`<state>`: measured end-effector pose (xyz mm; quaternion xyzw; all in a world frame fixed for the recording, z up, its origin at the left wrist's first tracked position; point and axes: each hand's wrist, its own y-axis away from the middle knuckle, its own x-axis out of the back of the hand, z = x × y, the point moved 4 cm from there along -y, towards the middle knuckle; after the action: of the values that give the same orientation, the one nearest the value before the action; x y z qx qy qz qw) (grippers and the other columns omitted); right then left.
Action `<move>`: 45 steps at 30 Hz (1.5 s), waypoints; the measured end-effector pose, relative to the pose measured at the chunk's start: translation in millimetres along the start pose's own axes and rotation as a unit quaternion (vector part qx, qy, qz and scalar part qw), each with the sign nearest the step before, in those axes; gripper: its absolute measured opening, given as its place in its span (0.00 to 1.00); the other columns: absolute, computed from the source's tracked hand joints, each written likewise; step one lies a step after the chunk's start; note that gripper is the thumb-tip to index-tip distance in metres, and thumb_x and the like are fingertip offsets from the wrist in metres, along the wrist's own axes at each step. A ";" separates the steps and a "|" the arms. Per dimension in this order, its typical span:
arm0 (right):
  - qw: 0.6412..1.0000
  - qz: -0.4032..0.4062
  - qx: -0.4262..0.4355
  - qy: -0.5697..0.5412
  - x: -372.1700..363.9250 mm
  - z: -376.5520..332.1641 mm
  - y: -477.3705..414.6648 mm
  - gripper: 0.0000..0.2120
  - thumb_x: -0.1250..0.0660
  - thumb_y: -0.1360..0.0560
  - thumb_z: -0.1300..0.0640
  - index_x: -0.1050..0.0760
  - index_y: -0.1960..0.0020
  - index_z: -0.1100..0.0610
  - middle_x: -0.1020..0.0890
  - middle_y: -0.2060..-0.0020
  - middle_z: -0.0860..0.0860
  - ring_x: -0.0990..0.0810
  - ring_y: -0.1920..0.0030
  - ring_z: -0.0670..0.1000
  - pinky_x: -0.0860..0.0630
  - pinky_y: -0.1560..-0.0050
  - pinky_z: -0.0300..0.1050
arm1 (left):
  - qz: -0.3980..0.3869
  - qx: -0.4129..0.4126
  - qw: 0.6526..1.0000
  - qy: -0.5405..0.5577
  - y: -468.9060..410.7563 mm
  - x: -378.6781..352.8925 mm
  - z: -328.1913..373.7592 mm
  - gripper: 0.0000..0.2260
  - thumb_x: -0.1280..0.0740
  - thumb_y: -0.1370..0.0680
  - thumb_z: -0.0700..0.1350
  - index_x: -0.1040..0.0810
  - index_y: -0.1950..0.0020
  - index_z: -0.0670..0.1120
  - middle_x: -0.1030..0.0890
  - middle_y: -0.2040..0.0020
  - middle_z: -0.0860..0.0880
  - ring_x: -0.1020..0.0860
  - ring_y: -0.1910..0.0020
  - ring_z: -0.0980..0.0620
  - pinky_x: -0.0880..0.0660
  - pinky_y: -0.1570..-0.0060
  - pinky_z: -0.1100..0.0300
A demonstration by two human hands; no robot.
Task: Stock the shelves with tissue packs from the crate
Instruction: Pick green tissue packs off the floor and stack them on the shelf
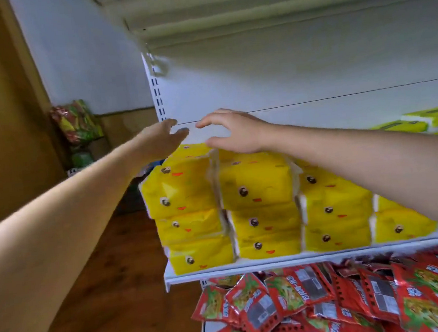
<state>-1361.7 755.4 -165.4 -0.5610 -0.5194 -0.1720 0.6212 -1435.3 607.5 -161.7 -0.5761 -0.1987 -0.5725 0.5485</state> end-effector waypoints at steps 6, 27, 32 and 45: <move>0.997 -0.028 0.032 0.062 -82.8 -124.9 -66.7 0.20 0.39 0.22 0.51 0.33 0.31 0.53 0.31 0.32 0.51 0.33 0.32 0.50 0.38 0.36 0.39 | 0.035 0.092 0.989 0.114 51.6 4.8 -176.3 0.23 0.45 0.19 0.53 0.39 0.26 0.45 0.31 0.29 0.44 0.28 0.35 0.44 0.33 0.38 0.55; 0.903 -0.290 -0.227 -0.221 -599.4 -238.7 52.8 0.18 0.36 0.23 0.55 0.29 0.34 0.56 0.27 0.36 0.57 0.30 0.34 0.54 0.36 0.42 0.37 | -0.227 0.417 0.873 0.116 336.2 -274.5 -590.0 0.24 0.43 0.19 0.50 0.41 0.25 0.42 0.37 0.27 0.38 0.38 0.30 0.37 0.36 0.33 0.48; 0.893 -0.309 -0.228 -0.235 -632.9 -252.5 77.6 0.18 0.35 0.24 0.58 0.28 0.35 0.57 0.25 0.38 0.58 0.29 0.36 0.54 0.37 0.46 0.35 | -0.269 0.466 0.833 0.128 362.7 -296.6 -608.7 0.25 0.41 0.19 0.48 0.45 0.24 0.44 0.38 0.27 0.38 0.33 0.34 0.39 0.31 0.39 0.49; 0.880 -0.328 -0.259 -0.228 -630.9 -231.8 108.1 0.19 0.35 0.24 0.56 0.29 0.34 0.54 0.28 0.36 0.57 0.29 0.36 0.55 0.34 0.39 0.41 | -0.241 0.512 0.804 0.184 382.5 -302.2 -593.2 0.35 0.32 0.24 0.43 0.48 0.24 0.41 0.36 0.28 0.40 0.30 0.36 0.38 0.29 0.49 0.49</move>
<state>-1424.0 353.3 -711.1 -0.5235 -0.7377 -0.3614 0.2263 -1449.7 96.1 -734.3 -0.0288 -0.4907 -0.5964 0.6346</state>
